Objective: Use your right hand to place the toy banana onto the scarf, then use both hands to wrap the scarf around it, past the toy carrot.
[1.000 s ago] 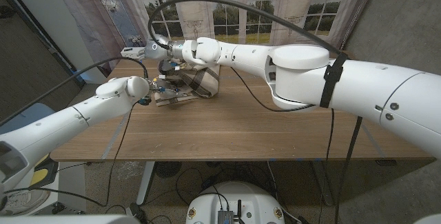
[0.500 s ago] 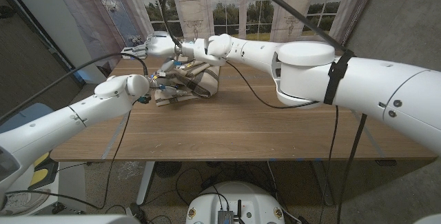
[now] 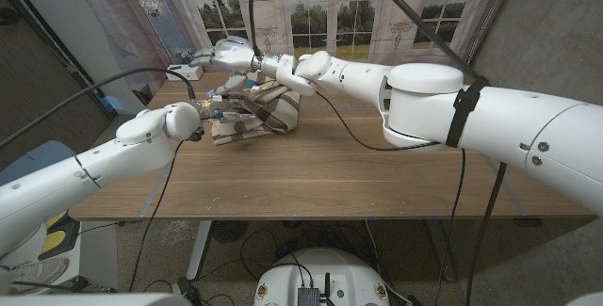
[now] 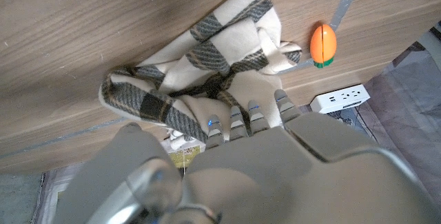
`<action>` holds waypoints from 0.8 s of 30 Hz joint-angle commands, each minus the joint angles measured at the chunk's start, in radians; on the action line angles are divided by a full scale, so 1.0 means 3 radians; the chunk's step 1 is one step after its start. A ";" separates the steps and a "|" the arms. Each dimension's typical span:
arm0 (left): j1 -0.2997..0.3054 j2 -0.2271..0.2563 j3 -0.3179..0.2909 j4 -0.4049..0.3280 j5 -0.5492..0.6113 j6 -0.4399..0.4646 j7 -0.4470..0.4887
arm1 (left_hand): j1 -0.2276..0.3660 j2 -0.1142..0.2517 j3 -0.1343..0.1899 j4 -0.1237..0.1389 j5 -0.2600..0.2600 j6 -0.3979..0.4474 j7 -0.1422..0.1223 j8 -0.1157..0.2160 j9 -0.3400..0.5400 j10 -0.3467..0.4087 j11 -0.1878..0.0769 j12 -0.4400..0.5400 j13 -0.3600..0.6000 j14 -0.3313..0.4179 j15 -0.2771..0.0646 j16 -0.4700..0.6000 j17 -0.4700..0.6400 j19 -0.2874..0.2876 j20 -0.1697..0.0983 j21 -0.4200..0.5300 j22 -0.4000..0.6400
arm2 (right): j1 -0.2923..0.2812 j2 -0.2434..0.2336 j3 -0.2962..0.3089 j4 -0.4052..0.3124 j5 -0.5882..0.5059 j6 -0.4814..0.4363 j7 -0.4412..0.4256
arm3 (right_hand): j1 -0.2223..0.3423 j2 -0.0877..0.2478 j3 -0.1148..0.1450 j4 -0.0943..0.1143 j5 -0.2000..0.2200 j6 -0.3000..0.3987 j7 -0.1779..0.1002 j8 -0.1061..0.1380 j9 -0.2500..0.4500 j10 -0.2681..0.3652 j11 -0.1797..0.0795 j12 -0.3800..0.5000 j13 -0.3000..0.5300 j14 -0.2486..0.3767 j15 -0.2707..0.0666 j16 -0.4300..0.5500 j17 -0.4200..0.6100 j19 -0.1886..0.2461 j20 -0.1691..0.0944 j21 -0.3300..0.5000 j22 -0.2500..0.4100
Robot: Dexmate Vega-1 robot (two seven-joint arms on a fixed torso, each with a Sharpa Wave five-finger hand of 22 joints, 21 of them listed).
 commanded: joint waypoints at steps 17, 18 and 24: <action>0.1319 0.0331 -0.1259 -0.0666 -0.0819 -0.0228 0.1360 | 0.0031 0.0069 0.0001 -0.0024 0.0025 0.0112 -0.0018 0.0026 0.0003 0.0107 -0.0007 0.0036 0.0011 0.0064 -0.0005 0.0021 0.0006 0.0042 0.0005 0.0033 0.0006 | -0.0303 -0.0569 0.0785 -0.0415 0.0911 0.0187 0.0151 | 0.0022 0.0073 0.0021 -0.0038 0.0060 0.0213 0.0017 0.0065 -0.0001 0.0124 0.0024 0.0030 -0.0002 -0.0034 -0.0437 0.0029 -0.0028 -0.0004 0.0032 -0.0042 0.0013; 0.1365 0.0307 -0.1312 -0.0639 -0.0861 -0.0302 0.1392 | 0.0033 0.0073 0.0002 -0.0024 0.0025 0.0115 -0.0019 0.0026 0.0003 0.0112 -0.0007 0.0037 0.0011 0.0071 -0.0007 0.0023 0.0006 0.0045 0.0004 0.0035 0.0006 | -0.0340 -0.0634 0.0852 -0.0523 0.0950 0.0159 0.0213 | 0.0027 0.0077 0.0025 -0.0042 0.0062 0.0222 0.0019 0.0066 -0.0001 0.0132 0.0028 0.0031 -0.0002 -0.0037 -0.0432 0.0029 -0.0030 -0.0005 0.0034 -0.0044 0.0014; 0.1502 0.0153 -0.1471 -0.0475 -0.1005 -0.0663 0.1535 | 0.0055 0.0127 0.0027 -0.0031 0.0023 0.0138 -0.0041 0.0025 0.0003 0.0134 -0.0023 0.0040 0.0010 0.0094 -0.0004 0.0024 0.0006 0.0067 0.0004 0.0043 0.0006 | -0.0597 -0.0948 0.1268 -0.1067 0.1210 0.0021 0.0604 | 0.0114 0.0145 0.0085 -0.0094 0.0079 0.0310 0.0036 0.0083 -0.0006 0.0189 0.0040 0.0035 -0.0006 -0.0047 -0.0394 0.0038 -0.0050 -0.0022 0.0050 -0.0072 0.0015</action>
